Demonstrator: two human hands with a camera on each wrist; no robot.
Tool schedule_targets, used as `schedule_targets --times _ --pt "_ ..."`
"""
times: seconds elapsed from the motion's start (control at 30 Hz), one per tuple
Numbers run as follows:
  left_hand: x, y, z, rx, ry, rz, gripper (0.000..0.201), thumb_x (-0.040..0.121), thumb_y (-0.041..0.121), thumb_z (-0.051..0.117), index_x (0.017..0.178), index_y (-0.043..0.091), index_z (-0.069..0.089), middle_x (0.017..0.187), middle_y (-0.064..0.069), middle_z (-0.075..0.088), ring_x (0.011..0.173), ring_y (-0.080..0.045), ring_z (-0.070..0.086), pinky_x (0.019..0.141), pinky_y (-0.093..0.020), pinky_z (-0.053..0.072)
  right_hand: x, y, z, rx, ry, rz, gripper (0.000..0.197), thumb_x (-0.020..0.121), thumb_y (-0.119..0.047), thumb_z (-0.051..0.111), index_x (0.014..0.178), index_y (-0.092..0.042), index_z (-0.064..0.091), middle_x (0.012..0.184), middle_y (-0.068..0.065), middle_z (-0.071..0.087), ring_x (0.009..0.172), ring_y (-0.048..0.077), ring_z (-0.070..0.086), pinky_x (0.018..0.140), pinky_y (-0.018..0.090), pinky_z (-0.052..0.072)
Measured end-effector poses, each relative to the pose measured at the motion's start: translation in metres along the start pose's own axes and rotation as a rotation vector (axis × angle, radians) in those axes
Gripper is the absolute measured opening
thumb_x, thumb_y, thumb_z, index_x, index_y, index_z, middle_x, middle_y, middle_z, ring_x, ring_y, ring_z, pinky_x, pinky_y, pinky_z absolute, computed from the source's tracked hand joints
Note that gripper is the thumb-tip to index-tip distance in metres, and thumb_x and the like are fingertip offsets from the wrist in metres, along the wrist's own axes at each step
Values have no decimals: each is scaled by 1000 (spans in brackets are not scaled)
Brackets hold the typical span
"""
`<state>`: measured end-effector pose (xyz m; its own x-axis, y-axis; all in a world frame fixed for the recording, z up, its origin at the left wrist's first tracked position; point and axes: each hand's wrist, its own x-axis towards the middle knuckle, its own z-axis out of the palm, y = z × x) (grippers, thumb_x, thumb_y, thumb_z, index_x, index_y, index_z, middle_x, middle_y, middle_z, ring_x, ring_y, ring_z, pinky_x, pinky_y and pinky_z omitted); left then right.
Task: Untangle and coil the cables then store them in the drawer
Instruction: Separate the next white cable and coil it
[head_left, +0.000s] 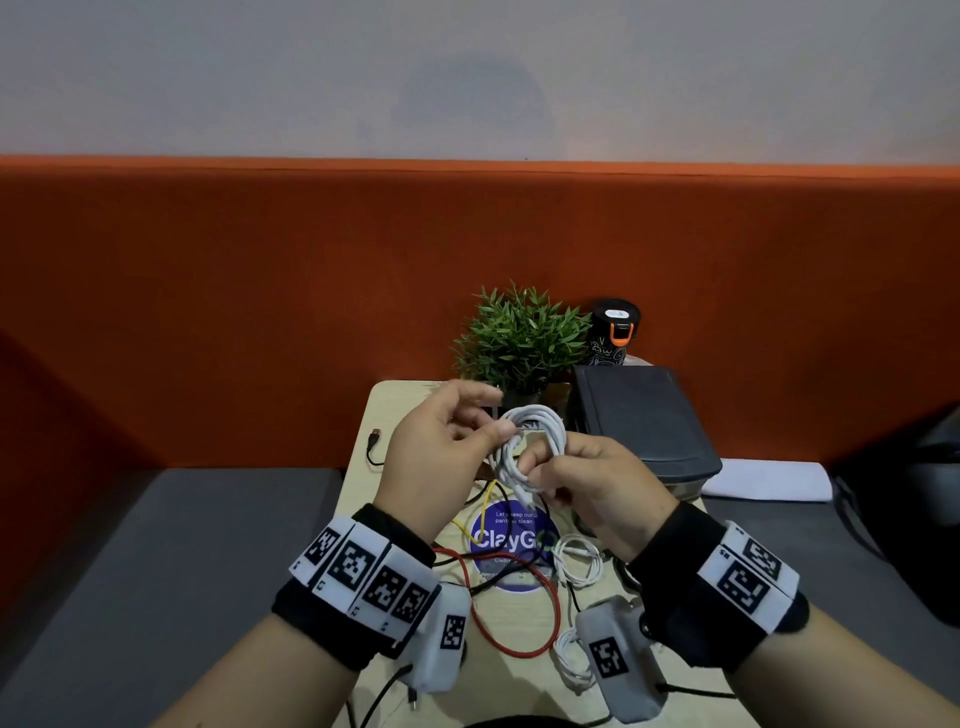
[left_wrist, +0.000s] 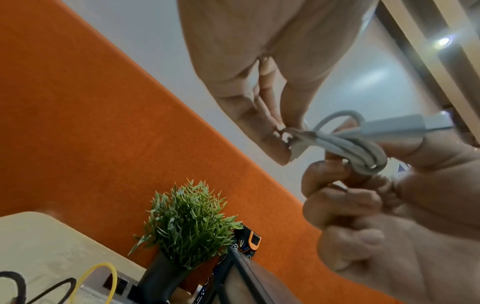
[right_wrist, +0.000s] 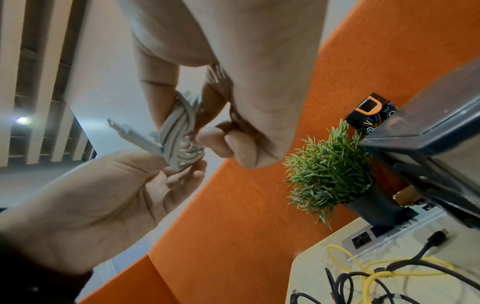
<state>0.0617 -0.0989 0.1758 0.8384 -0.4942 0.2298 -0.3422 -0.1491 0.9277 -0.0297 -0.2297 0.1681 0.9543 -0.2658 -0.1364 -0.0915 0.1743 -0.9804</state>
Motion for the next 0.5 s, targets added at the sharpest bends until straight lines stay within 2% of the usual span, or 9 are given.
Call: schedule_targets --times 0.07,0.13,0.23,0.37,0.43,0.5 --pt "-1 -3 -1 36 37 -6 15 79 14 75 78 24 64 72 5 65 69 -8 61 63 -21 50 -2 3 2 -34 -6 14 13 74 5 66 72 -7 70 56 -1 57 51 13 38 52 24 32" --pt "-4 -5 0 101 45 10 14 79 17 75 73 22 63 70 5 66 68 -8 61 61 -21 49 -4 4 4 -66 -7 7 14 79 9 64 76 -4 70 56 -2 58 51 14 39 52 25 35" --pt "-11 -3 -1 86 29 27 13 81 21 73 77 18 61 73 4 67 71 -10 64 61 -20 51 -5 6 6 -78 5 -19 12 79 11 64 80 1 69 60 1 62 52 14 47 55 25 43" --pt "-18 0 1 12 -31 29 26 77 22 77 80 14 52 76 1 67 74 -11 67 64 -24 55 -5 8 8 -148 54 -86 10 80 8 66 84 0 71 60 6 60 54 13 51 57 23 46" --pt "-18 -2 1 19 -37 37 20 78 19 76 77 14 57 75 2 68 75 -9 67 65 -23 54 -6 8 9 -152 57 -101 11 80 7 66 89 3 70 66 13 61 57 14 51 58 22 46" --pt "-17 -5 0 10 -32 45 12 79 15 74 77 15 62 77 4 69 76 -6 67 66 -19 52 -7 8 9 -163 67 -123 13 80 7 66 91 3 71 83 25 62 64 17 53 62 22 48"
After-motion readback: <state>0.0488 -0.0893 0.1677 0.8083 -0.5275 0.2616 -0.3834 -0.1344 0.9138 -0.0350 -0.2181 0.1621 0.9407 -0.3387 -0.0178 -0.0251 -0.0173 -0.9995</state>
